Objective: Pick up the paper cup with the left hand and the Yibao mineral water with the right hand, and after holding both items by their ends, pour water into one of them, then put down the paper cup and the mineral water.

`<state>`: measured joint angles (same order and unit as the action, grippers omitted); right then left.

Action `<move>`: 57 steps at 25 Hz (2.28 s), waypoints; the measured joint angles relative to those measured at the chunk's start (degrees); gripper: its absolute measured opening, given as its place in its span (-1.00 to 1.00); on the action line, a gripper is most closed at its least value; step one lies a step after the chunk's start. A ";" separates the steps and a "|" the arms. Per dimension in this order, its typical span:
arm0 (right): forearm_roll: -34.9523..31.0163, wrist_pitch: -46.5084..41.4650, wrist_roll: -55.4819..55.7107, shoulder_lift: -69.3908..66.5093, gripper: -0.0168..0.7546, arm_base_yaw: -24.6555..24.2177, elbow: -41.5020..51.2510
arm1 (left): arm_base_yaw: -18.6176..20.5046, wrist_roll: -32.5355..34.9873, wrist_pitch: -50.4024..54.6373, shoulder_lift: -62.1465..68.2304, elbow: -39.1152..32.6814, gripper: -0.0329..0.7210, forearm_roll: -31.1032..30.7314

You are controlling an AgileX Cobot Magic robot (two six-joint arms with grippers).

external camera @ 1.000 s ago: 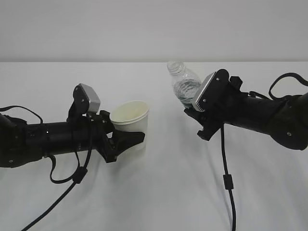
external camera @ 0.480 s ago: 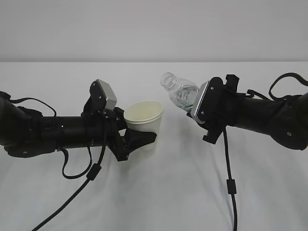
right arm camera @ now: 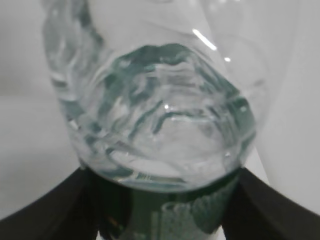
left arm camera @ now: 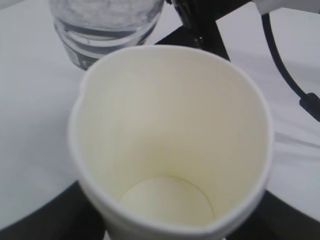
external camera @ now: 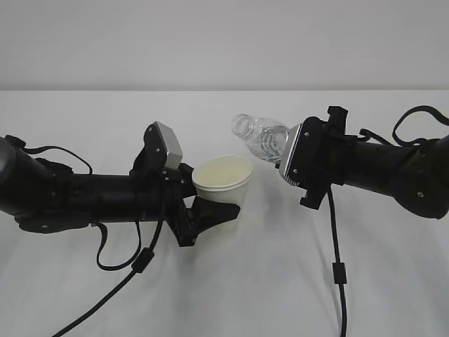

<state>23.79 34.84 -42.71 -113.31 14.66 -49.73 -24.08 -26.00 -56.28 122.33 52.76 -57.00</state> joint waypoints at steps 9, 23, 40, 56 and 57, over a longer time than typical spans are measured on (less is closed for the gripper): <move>-0.82 0.00 -7.20 0.00 0.28 0.00 0.00 | -0.23 0.00 0.00 0.00 0.00 0.23 -0.13; -3.12 0.00 -16.77 0.00 0.28 0.00 0.00 | -0.23 0.00 0.27 0.00 0.00 0.21 -0.13; -4.08 1.21 -26.30 0.12 0.28 0.00 0.00 | -0.23 -0.44 2.48 0.00 0.00 0.20 -0.13; -4.08 1.87 -30.59 0.12 0.28 0.00 -0.71 | -1.17 -1.96 2.84 0.00 0.00 0.19 -1.24; -4.08 1.99 -30.96 0.12 0.28 -0.12 -0.85 | -1.39 -1.96 2.84 0.00 0.00 0.19 -1.24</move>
<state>19.70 36.83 -73.67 -113.18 14.53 -50.58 -25.47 -27.96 -53.44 122.33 52.76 -58.24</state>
